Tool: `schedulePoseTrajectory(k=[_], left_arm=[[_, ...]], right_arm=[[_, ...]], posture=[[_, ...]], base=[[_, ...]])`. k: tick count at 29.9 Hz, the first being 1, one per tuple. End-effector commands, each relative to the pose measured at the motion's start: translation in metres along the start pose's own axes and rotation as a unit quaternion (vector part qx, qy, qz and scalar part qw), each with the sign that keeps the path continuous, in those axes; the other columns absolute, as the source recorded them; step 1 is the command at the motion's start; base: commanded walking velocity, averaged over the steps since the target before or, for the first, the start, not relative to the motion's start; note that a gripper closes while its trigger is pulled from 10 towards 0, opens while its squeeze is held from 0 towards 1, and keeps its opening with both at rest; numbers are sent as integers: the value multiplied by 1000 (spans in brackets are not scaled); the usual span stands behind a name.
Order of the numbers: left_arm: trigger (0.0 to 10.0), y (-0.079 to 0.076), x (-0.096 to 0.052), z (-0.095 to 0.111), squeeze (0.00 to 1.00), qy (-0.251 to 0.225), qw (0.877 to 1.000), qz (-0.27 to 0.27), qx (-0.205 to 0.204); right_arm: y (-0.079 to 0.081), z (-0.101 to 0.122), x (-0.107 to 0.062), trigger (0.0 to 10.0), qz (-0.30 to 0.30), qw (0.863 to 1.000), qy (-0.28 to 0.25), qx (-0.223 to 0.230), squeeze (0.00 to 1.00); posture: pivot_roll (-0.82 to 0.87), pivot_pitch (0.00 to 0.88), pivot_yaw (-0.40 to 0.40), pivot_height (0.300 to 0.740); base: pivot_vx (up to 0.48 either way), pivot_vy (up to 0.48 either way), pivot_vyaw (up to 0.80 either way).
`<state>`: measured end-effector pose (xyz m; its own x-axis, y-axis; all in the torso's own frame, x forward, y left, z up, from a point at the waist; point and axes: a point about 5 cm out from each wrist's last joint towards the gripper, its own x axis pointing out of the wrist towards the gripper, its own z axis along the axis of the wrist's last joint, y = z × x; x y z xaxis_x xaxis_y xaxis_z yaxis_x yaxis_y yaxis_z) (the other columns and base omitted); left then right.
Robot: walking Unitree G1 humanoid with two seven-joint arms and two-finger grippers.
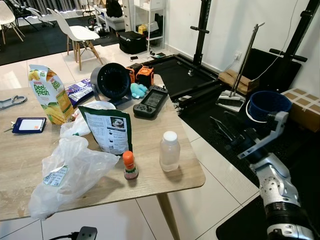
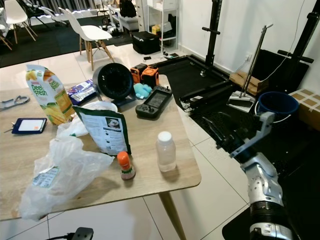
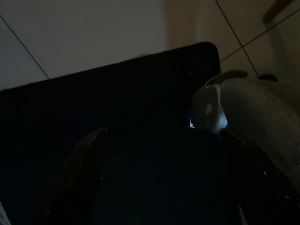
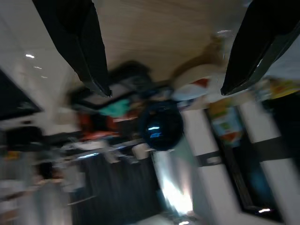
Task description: Restocking fridge
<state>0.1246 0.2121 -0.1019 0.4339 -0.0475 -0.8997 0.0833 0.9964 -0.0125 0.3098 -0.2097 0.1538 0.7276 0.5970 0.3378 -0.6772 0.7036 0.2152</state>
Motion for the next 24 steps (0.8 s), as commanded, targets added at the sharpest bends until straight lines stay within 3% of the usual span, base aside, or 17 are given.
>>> schedulePoseTrajectory(k=[1,3,6,8,14,17,24], left_arm=[[10000,1,0,-2,0,6,1000,-1,6],[10000,2,-1,-2,0,6,1000,0,7],[10000,2,-1,-2,0,6,1000,0,7],[10000,2,-1,-3,0,8,1000,0,7],[10000,1,-1,-4,0,9,1000,-2,8],[10000,-1,0,-4,0,10,1000,-3,8],[10000,0,0,-3,0,9,1000,-4,12]], right_arm=[[9,-4,3,10000,28,999,6,14,0],[26,-8,7,10000,84,996,12,36,0],[36,-10,7,10000,114,992,19,44,0],[52,-16,13,10000,149,987,40,40,0],[54,-22,19,10000,140,988,57,21,0],[48,-30,27,10000,85,992,91,-15,0],[41,-34,31,10000,48,990,120,-49,0]], posture=[[66,0,28,740],[68,0,28,740],[69,0,28,740],[68,0,27,740],[65,0,28,740],[64,0,26,740],[68,0,25,740]], base=[[0,0,0],[0,0,0],[0,0,0],[0,0,0],[0,0,0],[0,0,0],[0,0,0]])
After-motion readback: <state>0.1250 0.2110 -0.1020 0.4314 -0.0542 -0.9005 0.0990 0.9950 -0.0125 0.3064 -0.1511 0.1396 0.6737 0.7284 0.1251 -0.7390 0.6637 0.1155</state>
